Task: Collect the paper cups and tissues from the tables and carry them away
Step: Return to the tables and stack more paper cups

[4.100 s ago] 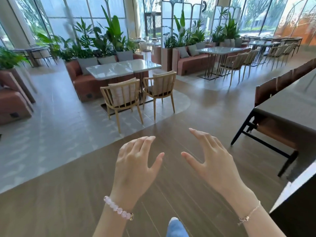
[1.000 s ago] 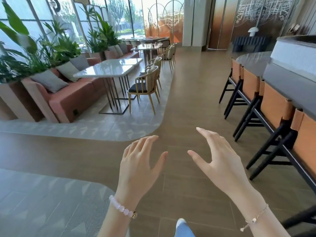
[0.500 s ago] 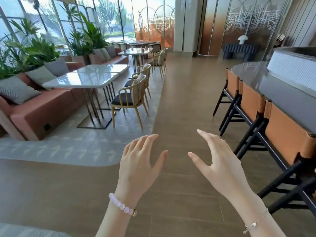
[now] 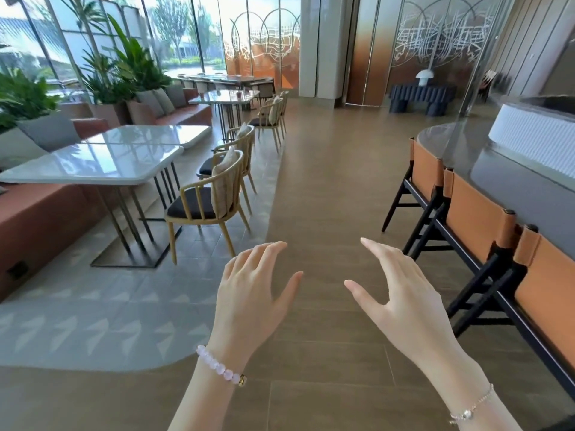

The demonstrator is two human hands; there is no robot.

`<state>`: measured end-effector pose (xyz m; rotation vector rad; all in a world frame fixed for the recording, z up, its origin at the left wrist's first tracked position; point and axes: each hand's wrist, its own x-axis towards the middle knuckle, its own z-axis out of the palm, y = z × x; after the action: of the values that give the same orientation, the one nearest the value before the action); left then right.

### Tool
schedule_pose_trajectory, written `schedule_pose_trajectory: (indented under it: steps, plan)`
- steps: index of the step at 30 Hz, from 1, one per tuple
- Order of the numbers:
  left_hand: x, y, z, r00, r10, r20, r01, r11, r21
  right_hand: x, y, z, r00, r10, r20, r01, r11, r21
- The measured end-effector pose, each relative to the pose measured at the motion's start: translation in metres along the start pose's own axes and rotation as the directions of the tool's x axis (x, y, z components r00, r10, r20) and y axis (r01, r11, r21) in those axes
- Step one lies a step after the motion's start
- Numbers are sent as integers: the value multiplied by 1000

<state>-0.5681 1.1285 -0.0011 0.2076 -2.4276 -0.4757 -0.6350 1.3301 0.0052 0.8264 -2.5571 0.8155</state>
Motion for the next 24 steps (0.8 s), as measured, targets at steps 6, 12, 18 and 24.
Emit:
schedule_pose_trajectory:
  steps: [6,12,18,24]
  plan:
    - [136,-47,67,998,56,22,-56,998,-16,137,40,43,998,49,-40,-50,999,-20]
    - [241,-77,132,996,81,31,-80,996,-41,245,87,84,996,78,-49,-79,996,-35]
    - [345,-111,216,997,50,61,-47,998,-40,361,153,135,996,79,-44,-80,997,-11]
    - [470,-137,303,997,2,75,0,1000,-29,494,229,179,998,65,-3,-65,998,21]
